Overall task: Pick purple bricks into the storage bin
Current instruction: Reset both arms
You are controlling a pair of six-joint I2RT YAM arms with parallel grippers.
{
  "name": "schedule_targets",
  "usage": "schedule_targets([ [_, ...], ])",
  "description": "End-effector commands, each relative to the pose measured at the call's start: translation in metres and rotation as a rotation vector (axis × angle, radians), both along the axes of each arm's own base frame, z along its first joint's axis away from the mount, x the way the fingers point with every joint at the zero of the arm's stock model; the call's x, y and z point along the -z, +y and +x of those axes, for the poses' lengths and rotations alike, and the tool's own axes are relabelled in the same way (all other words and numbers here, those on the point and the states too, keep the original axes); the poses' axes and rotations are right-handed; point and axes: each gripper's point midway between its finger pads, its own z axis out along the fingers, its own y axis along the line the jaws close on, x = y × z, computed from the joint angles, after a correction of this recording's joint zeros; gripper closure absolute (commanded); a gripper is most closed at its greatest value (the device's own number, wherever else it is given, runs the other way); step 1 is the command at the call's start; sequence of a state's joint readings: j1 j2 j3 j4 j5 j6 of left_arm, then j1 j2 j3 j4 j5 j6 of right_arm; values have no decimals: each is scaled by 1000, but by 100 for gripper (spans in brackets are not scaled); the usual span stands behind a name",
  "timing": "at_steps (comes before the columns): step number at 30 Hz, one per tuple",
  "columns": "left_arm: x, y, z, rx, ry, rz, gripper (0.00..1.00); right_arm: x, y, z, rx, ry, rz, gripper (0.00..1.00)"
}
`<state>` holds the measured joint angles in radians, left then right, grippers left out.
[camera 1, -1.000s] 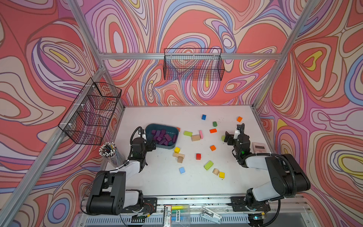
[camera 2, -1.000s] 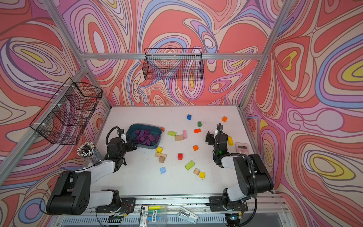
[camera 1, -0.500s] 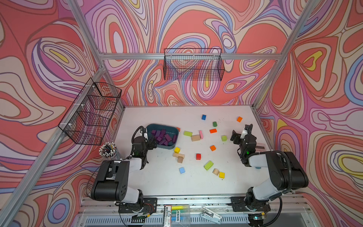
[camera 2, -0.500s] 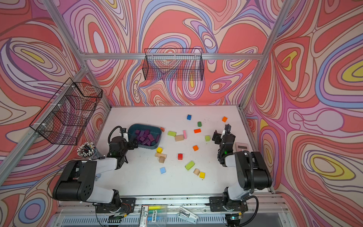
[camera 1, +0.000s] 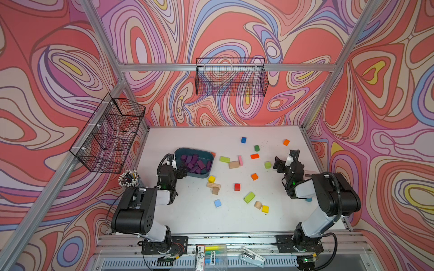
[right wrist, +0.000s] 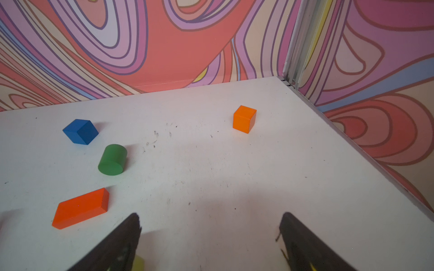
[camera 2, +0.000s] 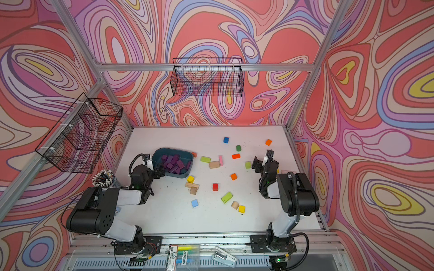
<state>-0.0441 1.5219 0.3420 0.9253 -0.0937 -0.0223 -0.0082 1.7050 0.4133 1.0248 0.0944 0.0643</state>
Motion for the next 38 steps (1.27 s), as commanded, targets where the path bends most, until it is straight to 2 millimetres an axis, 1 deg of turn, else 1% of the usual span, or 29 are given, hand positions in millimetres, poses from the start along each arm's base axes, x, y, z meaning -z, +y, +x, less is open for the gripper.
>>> schedule_targets([
  [1,0,12,2,-56,-4,17,0,0,9,11,-67,18,-12,3],
  [2,1,13,4,-62,6,17,0,5,10,14,-77,50,-17,2],
  [4,4,13,6,-66,29,17,0,5,11,14,-80,49,-15,2],
  [12,3,13,5,-65,19,16,0,2,10,12,-77,36,-20,2],
  [38,2,14,5,-65,16,17,0,3,11,13,-80,37,-18,2],
])
